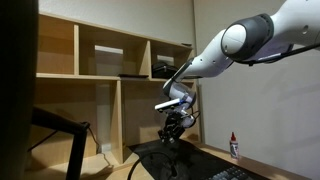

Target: Move the black thing off the black mat

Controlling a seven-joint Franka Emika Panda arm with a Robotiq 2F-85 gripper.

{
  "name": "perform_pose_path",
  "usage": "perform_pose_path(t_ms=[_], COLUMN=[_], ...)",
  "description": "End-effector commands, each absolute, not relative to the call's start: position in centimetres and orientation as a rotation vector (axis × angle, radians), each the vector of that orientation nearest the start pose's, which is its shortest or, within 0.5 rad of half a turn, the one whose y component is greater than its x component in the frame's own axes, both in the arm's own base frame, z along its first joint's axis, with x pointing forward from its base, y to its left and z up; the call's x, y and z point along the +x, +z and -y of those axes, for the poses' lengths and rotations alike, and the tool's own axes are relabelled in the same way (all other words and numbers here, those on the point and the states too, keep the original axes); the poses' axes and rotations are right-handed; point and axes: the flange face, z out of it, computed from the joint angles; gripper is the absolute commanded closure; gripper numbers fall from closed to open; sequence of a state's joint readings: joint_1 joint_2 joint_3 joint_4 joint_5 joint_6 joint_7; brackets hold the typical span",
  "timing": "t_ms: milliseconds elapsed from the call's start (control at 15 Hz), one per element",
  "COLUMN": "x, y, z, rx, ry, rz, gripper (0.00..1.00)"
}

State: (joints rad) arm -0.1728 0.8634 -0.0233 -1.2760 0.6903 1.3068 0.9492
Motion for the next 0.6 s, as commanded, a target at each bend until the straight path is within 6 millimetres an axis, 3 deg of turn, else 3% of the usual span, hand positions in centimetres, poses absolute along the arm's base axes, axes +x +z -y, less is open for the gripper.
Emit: perform_pose_path(t_ms=[0, 67, 200, 533], x=[66.9, 67.2, 67.7, 67.7], y=[22.2, 21.9, 21.3, 20.9], z=[3.7, 3.4, 3.1, 3.3], rx=[-1.932, -1.926, -1.939, -2.030], ry=[1.457, 1.452, 1.418, 1.347], rz=[-1.383, -1.417, -1.448, -1.513], gripper=[0.96, 0.58, 0.50, 0.14])
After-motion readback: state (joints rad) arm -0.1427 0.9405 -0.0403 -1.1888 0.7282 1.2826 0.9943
